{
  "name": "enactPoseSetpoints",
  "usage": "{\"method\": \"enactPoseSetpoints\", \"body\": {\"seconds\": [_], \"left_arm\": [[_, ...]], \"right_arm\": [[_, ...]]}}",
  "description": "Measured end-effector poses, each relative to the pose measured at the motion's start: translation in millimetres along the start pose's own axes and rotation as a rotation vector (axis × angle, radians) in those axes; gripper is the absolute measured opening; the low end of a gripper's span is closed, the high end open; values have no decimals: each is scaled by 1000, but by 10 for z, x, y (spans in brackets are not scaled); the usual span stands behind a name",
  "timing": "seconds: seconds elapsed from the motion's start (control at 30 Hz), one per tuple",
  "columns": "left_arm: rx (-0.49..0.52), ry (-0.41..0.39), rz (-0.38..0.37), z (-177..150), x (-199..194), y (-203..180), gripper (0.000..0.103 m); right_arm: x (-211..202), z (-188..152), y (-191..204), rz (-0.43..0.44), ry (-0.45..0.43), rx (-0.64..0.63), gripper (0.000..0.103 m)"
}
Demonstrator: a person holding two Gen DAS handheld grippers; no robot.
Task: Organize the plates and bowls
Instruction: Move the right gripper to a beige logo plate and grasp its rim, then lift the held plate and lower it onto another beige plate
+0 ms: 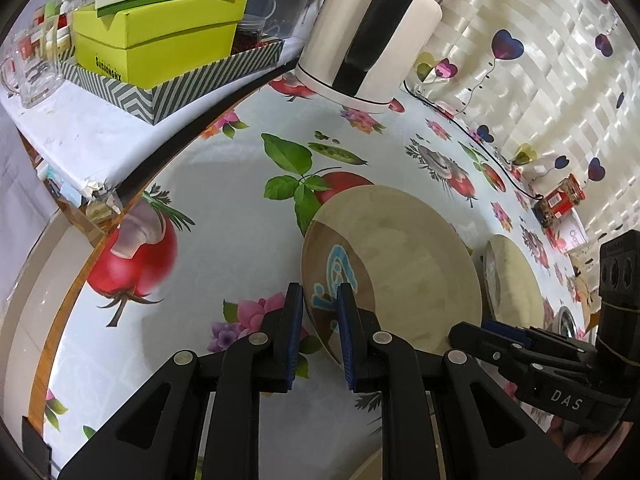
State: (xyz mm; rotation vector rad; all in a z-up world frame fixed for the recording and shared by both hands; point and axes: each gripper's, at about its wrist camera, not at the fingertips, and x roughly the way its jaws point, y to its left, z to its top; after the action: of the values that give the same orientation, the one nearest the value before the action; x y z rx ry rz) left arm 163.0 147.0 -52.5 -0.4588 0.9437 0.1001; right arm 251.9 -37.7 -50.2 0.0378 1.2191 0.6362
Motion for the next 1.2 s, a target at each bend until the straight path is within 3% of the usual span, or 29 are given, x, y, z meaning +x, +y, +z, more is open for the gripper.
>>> {"method": "enactPoseSetpoints", "body": {"seconds": [0.7, 1.2], "left_arm": [[14, -40, -11, -217, -412, -91, 17], [53, -58, 5, -731, -894, -301, 18]], "right_arm": [[-241, -135, 78, 22, -19, -11, 32], [-675, -662, 179, 46, -43, -27, 32]]}}
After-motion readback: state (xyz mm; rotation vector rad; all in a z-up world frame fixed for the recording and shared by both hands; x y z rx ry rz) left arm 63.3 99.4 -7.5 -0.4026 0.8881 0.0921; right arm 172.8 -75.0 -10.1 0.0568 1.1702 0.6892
